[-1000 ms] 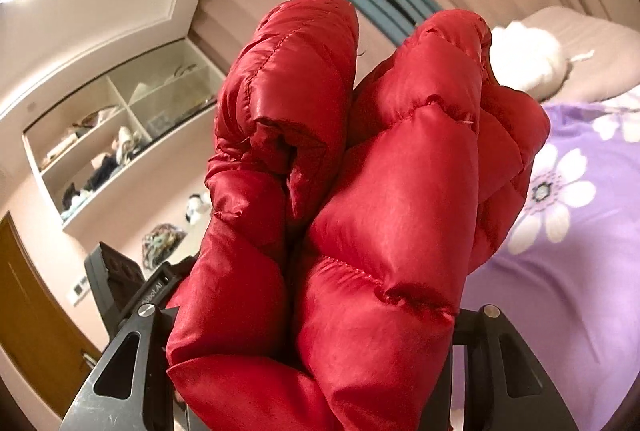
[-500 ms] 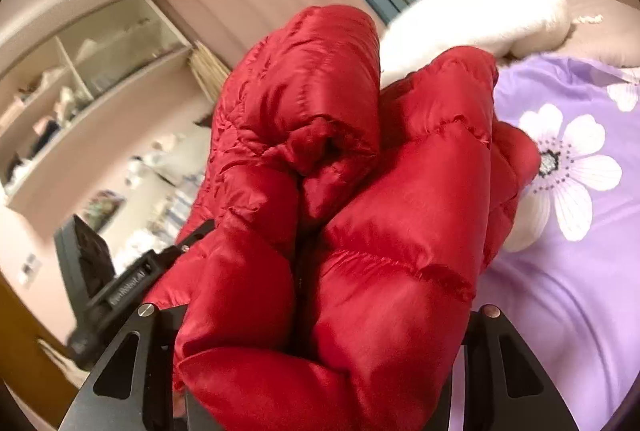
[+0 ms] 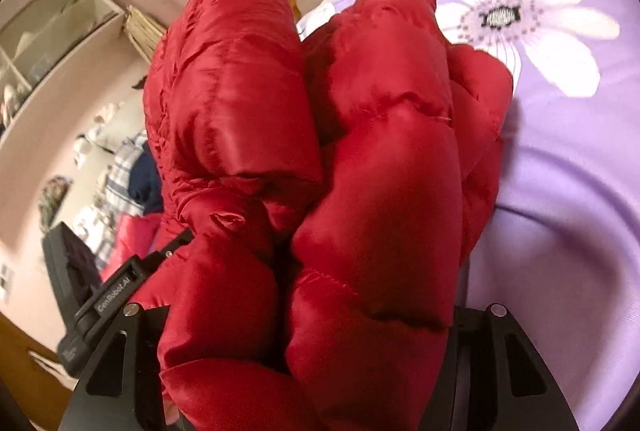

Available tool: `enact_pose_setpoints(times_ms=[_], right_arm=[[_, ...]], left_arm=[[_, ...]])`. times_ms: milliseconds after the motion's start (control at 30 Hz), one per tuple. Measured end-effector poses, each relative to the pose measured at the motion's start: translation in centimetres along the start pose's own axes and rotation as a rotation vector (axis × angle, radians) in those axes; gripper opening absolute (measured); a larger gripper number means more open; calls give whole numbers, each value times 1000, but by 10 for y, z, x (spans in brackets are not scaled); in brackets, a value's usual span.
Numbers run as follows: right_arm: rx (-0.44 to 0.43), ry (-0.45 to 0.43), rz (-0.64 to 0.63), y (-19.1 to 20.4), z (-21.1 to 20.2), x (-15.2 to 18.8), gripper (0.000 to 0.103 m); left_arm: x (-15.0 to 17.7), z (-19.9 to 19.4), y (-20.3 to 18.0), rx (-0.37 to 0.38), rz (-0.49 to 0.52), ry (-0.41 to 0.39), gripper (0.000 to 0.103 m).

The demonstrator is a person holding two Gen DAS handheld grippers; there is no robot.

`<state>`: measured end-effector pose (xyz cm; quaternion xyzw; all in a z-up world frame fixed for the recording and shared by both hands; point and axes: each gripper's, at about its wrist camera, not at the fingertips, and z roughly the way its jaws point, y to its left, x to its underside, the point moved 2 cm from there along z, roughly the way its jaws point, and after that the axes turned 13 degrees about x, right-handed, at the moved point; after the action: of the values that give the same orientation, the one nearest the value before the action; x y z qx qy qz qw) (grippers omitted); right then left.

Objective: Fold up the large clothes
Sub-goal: 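Lower the bundle onto the bed and open both tools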

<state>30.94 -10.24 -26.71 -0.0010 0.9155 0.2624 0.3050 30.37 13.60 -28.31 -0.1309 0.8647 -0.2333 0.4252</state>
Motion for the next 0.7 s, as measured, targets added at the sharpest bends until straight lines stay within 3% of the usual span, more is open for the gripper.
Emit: enact_pose_setpoints(times_ms=[67, 133, 233, 367, 433, 533, 567, 700], right_arm=[[30, 1, 16, 2, -6, 2, 64], [47, 16, 18, 29, -20, -4, 64], [102, -7, -23, 38, -54, -11, 64], [165, -73, -94, 58, -104, -18, 60], [210, -80, -132, 67, -117, -21, 60], [235, -94, -151, 50, -123, -17, 62], [222, -80, -146, 40, -111, -18, 73], [182, -25, -4, 1, -85, -18, 78]], left_arm=[[-5, -7, -3, -10, -2, 2, 62], [-9, -13, -4, -3, -19, 11, 61], [-26, -37, -9, -5, -57, -4, 57], [-57, -87, -30, -79, 77, -172, 54], [-70, -100, -35, -98, 104, -205, 54], [-84, -99, -28, -86, 67, -180, 54], [-84, -99, -26, -87, 51, -175, 53], [-73, -94, -19, -74, 28, -153, 53]])
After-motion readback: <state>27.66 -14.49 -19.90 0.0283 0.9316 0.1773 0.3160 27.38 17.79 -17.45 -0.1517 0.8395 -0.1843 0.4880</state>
